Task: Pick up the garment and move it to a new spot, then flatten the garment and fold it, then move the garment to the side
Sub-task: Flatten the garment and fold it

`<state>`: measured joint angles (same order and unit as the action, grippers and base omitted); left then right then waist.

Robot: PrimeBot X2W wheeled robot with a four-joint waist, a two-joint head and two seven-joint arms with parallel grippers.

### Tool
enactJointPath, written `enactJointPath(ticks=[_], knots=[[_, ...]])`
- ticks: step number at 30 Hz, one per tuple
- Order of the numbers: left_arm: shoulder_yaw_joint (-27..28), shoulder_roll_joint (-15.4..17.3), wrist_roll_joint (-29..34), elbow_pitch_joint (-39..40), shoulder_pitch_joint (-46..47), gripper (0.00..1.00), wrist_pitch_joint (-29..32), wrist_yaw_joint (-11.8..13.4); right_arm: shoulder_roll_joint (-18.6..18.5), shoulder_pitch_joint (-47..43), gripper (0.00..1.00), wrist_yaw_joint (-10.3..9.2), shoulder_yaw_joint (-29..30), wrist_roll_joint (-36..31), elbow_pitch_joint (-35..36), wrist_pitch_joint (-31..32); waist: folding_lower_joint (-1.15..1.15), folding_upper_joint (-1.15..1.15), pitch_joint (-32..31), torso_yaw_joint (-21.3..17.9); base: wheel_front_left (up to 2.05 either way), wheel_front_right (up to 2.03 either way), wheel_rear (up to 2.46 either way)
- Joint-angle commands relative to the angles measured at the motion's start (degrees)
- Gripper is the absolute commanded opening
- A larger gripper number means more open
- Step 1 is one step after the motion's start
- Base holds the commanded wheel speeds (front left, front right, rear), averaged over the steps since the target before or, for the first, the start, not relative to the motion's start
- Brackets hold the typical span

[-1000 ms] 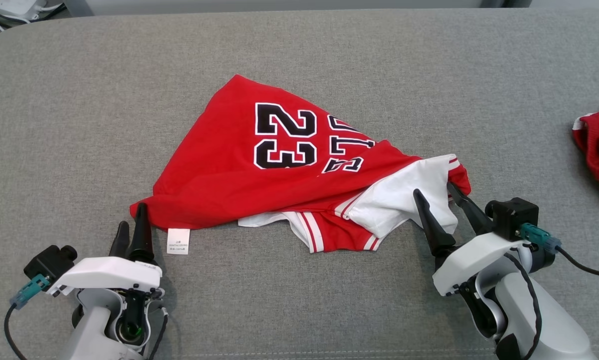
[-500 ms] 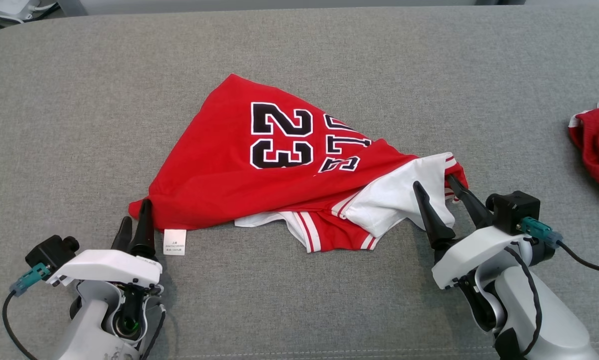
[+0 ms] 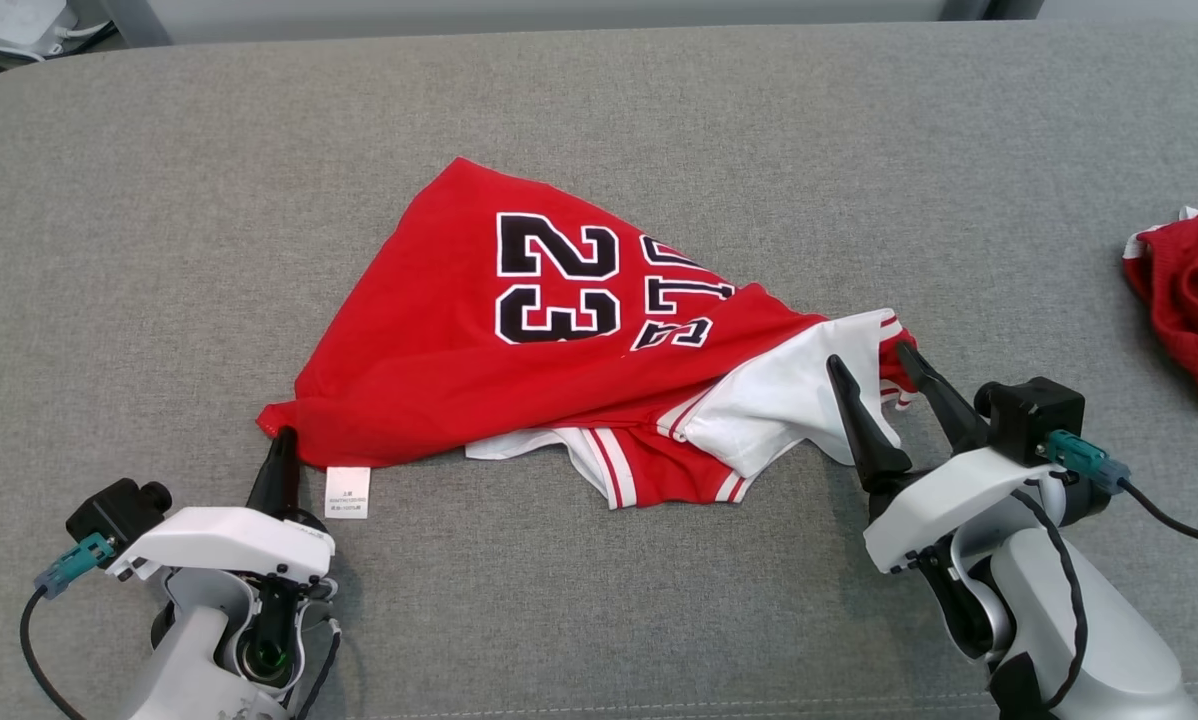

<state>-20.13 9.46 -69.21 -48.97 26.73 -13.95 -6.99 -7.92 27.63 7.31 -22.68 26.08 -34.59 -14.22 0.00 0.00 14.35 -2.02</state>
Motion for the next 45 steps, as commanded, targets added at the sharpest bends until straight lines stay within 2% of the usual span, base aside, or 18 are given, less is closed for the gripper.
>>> enactJointPath(ticks=[1,7,10,15,21,32,38,45], knots=[[1.18,0.27,-1.00,0.56,1.85,0.00,-0.24,-0.49,0.10,-0.18,1.00,0.18,-0.62,-0.55,1.48,-0.78,0.00,0.00,-0.14,0.02,0.00,0.00,0.00],[2.44,1.41,1.00,1.75,1.67,0.00,-0.98,-0.49,-0.23,-0.77,1.00,0.18,0.71,-0.87,2.67,-0.78,0.00,0.00,-0.93,0.26,0.00,0.00,0.00],[6.51,1.73,5.64,4.28,0.99,0.00,-1.02,-0.49,-0.50,-1.52,1.00,0.18,1.55,-1.30,3.75,-0.78,0.00,0.00,-1.43,0.69,0.00,0.00,0.00],[15.75,-1.21,15.45,10.22,-2.60,0.00,-1.04,-0.08,-0.73,-3.95,1.00,0.18,3.23,-1.77,5.48,-0.78,0.00,0.00,-2.28,1.38,0.00,0.00,0.00],[22.21,-5.10,23.61,16.70,-7.24,0.00,-1.04,-0.04,-1.25,-7.75,1.00,0.18,5.47,-1.53,6.96,-0.78,0.00,0.00,-2.64,2.02,0.00,0.00,0.00],[24.40,-6.50,27.12,18.17,-8.52,0.00,-1.05,-0.31,-1.85,-11.89,1.00,0.18,2.79,0.72,8.31,-0.78,0.00,0.00,-1.95,1.34,0.00,0.00,0.00],[23.58,-6.57,26.48,17.92,-7.88,0.00,-1.05,-0.40,-1.30,-11.40,1.00,0.18,2.00,1.52,6.47,-0.78,0.00,0.00,-1.20,0.87,0.00,0.00,0.00],[22.18,-6.58,25.91,18.13,-7.14,0.00,-1.05,-0.45,-0.11,-9.45,0.91,0.18,1.92,2.31,4.32,-0.78,0.00,0.00,0.16,1.48,0.00,0.00,0.00]])
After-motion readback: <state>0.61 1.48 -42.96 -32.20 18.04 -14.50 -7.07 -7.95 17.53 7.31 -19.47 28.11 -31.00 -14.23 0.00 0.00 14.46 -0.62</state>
